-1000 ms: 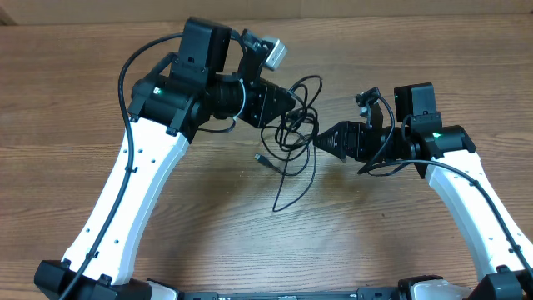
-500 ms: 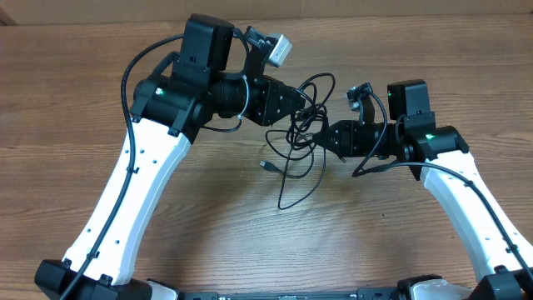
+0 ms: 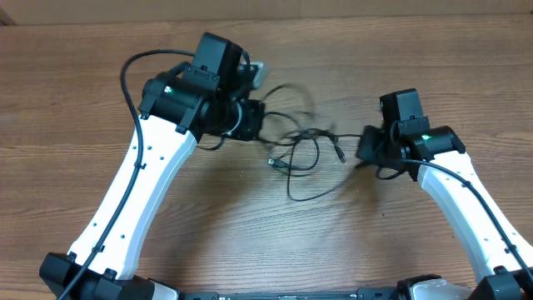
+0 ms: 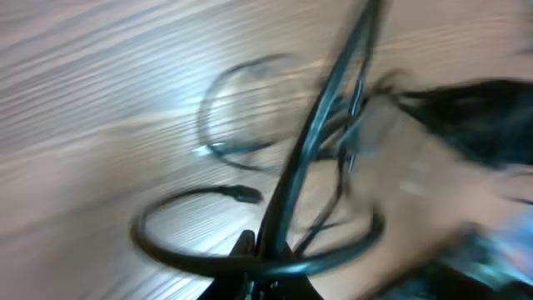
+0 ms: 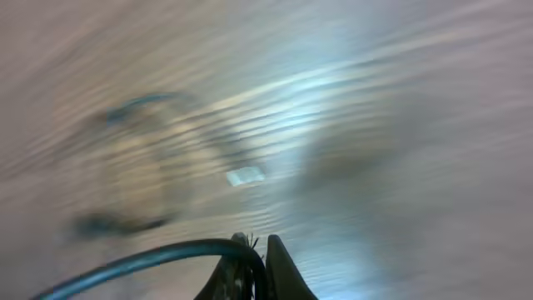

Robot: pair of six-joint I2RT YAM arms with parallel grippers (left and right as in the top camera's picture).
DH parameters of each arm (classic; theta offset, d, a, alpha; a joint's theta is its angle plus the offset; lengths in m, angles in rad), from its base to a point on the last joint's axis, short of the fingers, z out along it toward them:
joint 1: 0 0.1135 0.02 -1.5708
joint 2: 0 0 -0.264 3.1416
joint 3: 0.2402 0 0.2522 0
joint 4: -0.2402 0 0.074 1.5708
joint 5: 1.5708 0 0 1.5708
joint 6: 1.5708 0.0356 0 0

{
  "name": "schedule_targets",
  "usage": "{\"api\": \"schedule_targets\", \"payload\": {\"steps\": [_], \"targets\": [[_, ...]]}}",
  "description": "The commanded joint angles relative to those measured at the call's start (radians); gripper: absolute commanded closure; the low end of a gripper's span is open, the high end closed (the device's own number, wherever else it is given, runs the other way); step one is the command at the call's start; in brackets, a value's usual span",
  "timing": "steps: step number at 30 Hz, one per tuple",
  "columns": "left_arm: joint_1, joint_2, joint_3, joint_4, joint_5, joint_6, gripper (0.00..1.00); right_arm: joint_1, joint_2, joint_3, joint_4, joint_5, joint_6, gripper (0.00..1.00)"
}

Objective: Untangle cables
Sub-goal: 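Pull the thin cable rightward with the right gripper, away from the bundle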

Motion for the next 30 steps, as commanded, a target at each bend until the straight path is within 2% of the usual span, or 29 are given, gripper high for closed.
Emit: {"api": "schedule_targets", "payload": {"steps": [1, 6, 10, 13, 18, 20, 25, 29, 30], "targets": [[0.060, -0.017, 0.018, -0.050, -0.423, -0.103, 0.96, -0.018, 0.002, -0.002, -0.025, 0.439, 0.126, 0.96], [0.143, -0.017, 0.018, -0.042, -0.436, -0.114, 0.96, -0.018, 0.000, 0.037, -0.055, 0.468, 0.130, 0.96], [0.179, -0.018, 0.018, -0.036, -0.419, -0.159, 0.96, -0.018, -0.002, 0.089, -0.097, 0.512, 0.201, 0.96], [0.180, -0.018, 0.018, -0.005, -0.267, -0.114, 0.96, -0.018, -0.002, 0.135, -0.095, 0.462, 0.189, 0.96], [0.156, -0.018, 0.018, 0.050, 0.028, 0.050, 0.96, -0.017, -0.002, 0.226, -0.097, 0.320, 0.030, 0.96], [0.140, -0.018, 0.018, 0.041, 0.032, 0.106, 0.96, -0.017, -0.003, 0.285, -0.127, 0.317, -0.006, 0.96], [0.127, -0.016, 0.016, -0.011, -0.094, 0.112, 0.94, -0.024, -0.007, 0.425, -0.199, 0.389, -0.048, 0.96], [0.127, -0.016, 0.016, -0.019, -0.106, 0.111, 0.94, -0.048, -0.007, 0.498, -0.225, 0.617, -0.048, 0.96], [0.127, -0.016, 0.016, -0.019, -0.102, 0.111, 0.95, -0.066, -0.007, 0.508, -0.220, 0.729, -0.048, 0.96]]}}
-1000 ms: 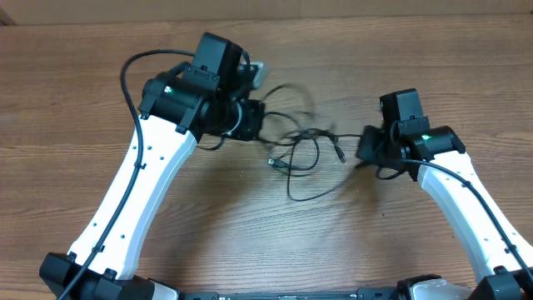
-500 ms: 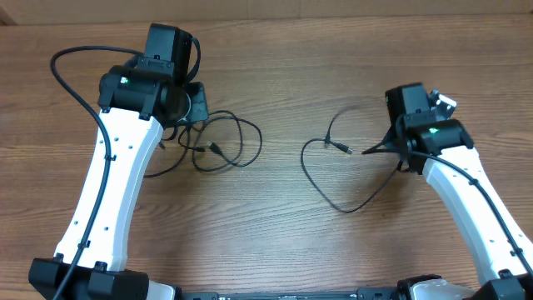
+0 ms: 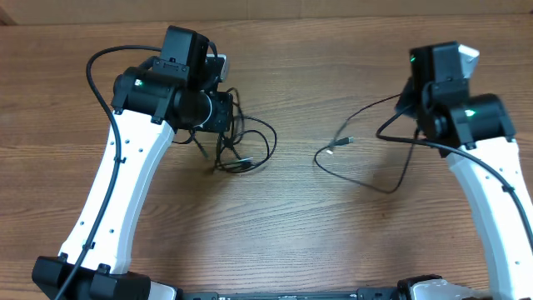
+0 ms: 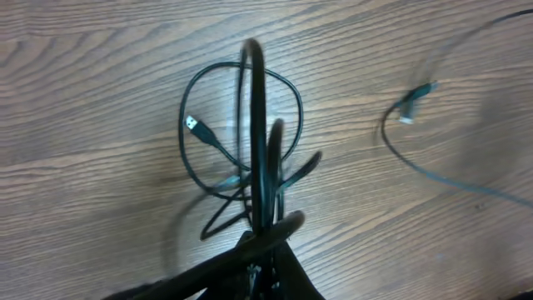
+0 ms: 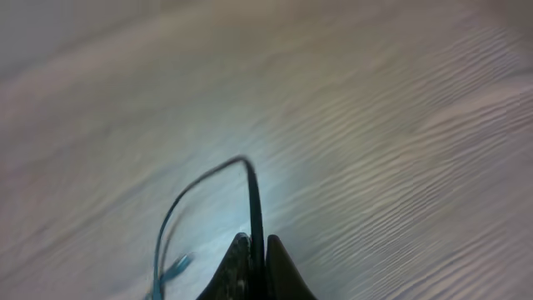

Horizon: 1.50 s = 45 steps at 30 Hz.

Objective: Untangle cables
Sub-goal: 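Pull the thin cable rightward with the right gripper, away from the bundle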

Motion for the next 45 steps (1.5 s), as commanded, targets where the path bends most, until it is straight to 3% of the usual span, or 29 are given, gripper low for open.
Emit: {"api": "schedule_targets", "payload": {"steps": [1, 5, 10, 15, 19, 23, 27, 34, 45], "targets": [[0.002, -0.016, 0.015, -0.001, -0.017, 0.033, 0.95, -0.058, -0.010, 0.056, 0.017, 0.367, -0.020, 0.96], [0.002, -0.016, 0.015, -0.002, -0.017, 0.033, 0.96, -0.159, -0.010, 0.056, 0.101, 0.563, -0.021, 0.96], [0.002, -0.016, 0.015, -0.003, -0.016, 0.033, 0.96, -0.332, -0.010, 0.056, 0.189, 0.485, -0.042, 0.96], [0.002, -0.016, 0.015, -0.002, -0.014, 0.033, 0.96, -0.515, -0.010, 0.056, 0.209, 0.294, -0.026, 0.96], [0.002, -0.016, 0.015, -0.002, -0.014, 0.030, 0.96, -0.697, -0.007, 0.056, 0.228, 0.016, 0.074, 0.96], [0.001, -0.016, 0.015, -0.002, -0.014, 0.029, 0.96, -0.822, -0.007, 0.056, 0.335, -0.285, 0.071, 0.96], [0.001, -0.016, 0.015, -0.003, -0.014, 0.029, 0.96, -0.875, -0.007, 0.081, 0.436, -0.406, 0.072, 0.96], [0.001, -0.016, 0.015, -0.007, -0.014, 0.029, 0.96, -0.879, -0.007, 0.165, 0.481, -0.412, 0.071, 0.96], [0.001, -0.016, 0.015, -0.007, -0.014, 0.021, 0.96, -0.879, 0.082, 0.150, 0.328, -0.397, -0.118, 0.96]]}}
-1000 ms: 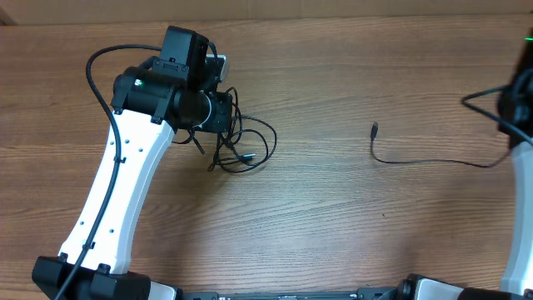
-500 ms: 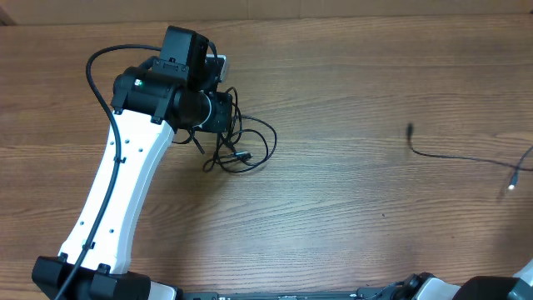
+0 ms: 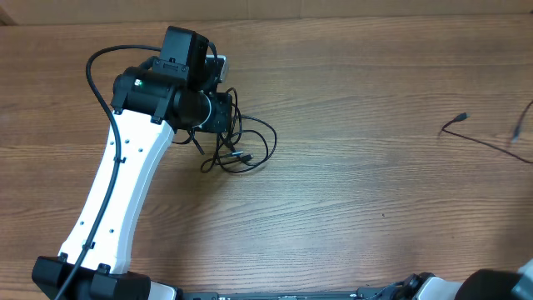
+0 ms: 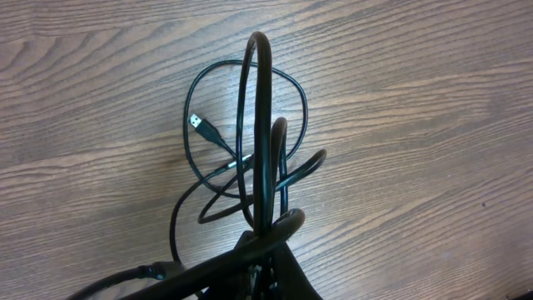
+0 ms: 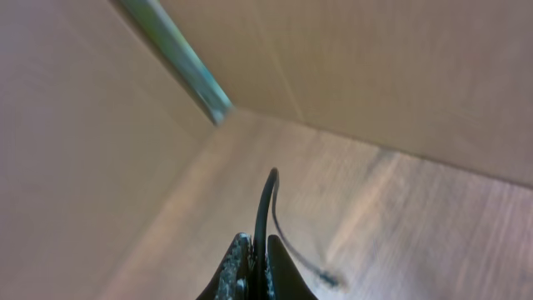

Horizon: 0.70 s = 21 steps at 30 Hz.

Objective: Untangle cables

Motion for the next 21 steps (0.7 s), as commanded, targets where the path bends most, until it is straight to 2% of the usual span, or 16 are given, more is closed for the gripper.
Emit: {"api": "schedule_targets", "payload": {"steps": [1, 5, 8, 9, 10, 11, 12, 14, 17, 21], "targets": [[0.001, -0.016, 0.015, 0.000, -0.003, 0.007, 0.96, -0.005, 0.073, -0.013, -0.035, -0.001, -0.065, 0.96], [0.001, -0.016, 0.015, 0.000, -0.003, 0.007, 0.96, -0.005, 0.148, -0.015, -0.082, -0.001, -0.065, 0.96], [0.001, -0.016, 0.015, 0.000, -0.003, 0.000, 0.96, -0.005, 0.191, -0.015, -0.105, -0.002, -0.065, 0.84], [0.001, -0.016, 0.015, 0.001, -0.003, -0.004, 0.96, -0.003, 0.196, -0.015, -0.108, -0.005, -0.064, 0.76], [0.001, -0.016, 0.015, 0.001, -0.003, -0.004, 0.96, -0.002, 0.196, -0.014, -0.105, -0.024, -0.064, 0.54], [0.001, -0.016, 0.015, 0.001, -0.003, -0.004, 0.96, -0.001, 0.195, -0.014, -0.097, -0.055, -0.065, 0.39], [0.001, -0.016, 0.015, 0.001, -0.003, -0.004, 0.96, -0.001, 0.193, -0.014, -0.088, -0.106, -0.069, 0.30], [0.001, -0.016, 0.015, 0.001, -0.003, -0.004, 0.96, -0.001, 0.193, -0.014, -0.074, -0.256, -0.114, 0.26], [0.001, -0.016, 0.015, 0.006, 0.005, -0.004, 0.96, 0.011, 0.193, -0.014, -0.067, -0.455, -0.171, 0.25], [-0.002, -0.016, 0.015, 0.082, 0.162, -0.002, 0.96, 0.058, 0.190, -0.014, -0.103, -0.572, -0.223, 0.23]]}}
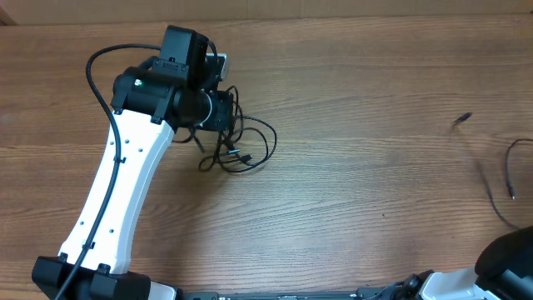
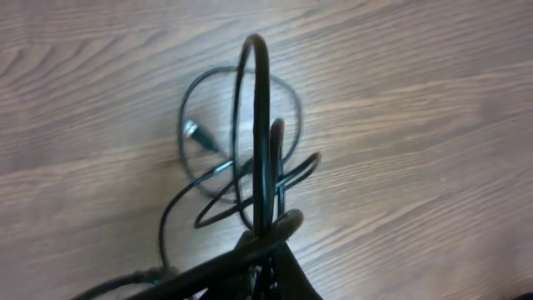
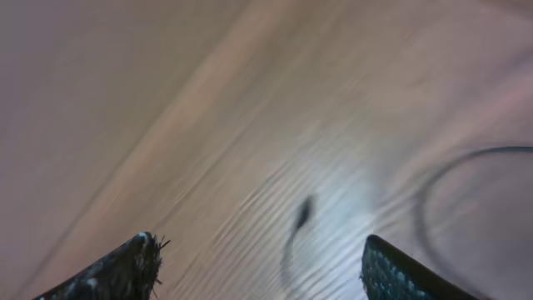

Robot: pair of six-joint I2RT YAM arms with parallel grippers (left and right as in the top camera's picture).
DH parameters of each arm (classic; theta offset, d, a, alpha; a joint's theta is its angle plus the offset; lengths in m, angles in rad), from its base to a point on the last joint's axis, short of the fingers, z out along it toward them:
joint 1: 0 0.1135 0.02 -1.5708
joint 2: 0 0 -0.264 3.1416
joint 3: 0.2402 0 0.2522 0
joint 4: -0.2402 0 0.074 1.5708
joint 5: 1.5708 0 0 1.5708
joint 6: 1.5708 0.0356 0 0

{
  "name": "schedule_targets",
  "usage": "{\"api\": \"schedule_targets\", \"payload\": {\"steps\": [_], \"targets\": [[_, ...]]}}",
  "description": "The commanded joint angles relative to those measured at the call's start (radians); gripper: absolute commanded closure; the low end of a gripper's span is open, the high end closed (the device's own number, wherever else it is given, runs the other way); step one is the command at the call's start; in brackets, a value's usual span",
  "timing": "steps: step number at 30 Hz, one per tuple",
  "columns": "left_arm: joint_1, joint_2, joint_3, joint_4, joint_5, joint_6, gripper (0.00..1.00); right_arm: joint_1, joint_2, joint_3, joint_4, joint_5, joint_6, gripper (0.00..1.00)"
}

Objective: Untangle cables

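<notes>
A bundle of black cable loops (image 1: 237, 146) lies at the table's left, with a USB plug (image 2: 192, 130) showing among them. My left gripper (image 2: 265, 254) is shut on the bundle's upright loop (image 2: 256, 125). A second thin black cable (image 1: 500, 179) lies loose at the table's far right edge, its plug end (image 1: 463, 119) toward the back; the right wrist view shows it blurred (image 3: 293, 229). My right gripper (image 3: 265, 262) is open with nothing between its fingers, above that cable. In the overhead view only a bit of the right arm (image 1: 508, 267) shows at the bottom right corner.
The wooden table (image 1: 358, 192) lies between the two cables. A brown wall (image 3: 75, 92) rises past the table's right edge in the right wrist view.
My right gripper has opened and let the thin cable go; it now lies on the table at the right edge. The left gripper still holds the bundle in place.
First both grippers held cables joined in one tangle at the table's middle. Then the cables were apart, the bundle at the left, the thin cable at the right. Later the right gripper had carried its cable to the far right edge, and now it lies released.
</notes>
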Motion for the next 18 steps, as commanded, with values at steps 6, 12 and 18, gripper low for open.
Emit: {"api": "schedule_targets", "payload": {"steps": [6, 12, 18], "targets": [[-0.033, -0.016, 0.015, 0.213, 0.297, 0.028, 0.78, 0.153, -0.023, 0.006, -0.152, -0.201, -0.156, 0.18], [-0.042, -0.016, 0.015, 0.140, 0.189, 0.028, 0.46, 0.270, -0.023, 0.006, -0.250, -0.175, -0.210, 0.12], [-0.041, -0.016, 0.015, 0.012, -0.031, 0.023, 0.44, 0.411, -0.023, 0.006, -0.292, -0.172, -0.245, 0.11]]}}
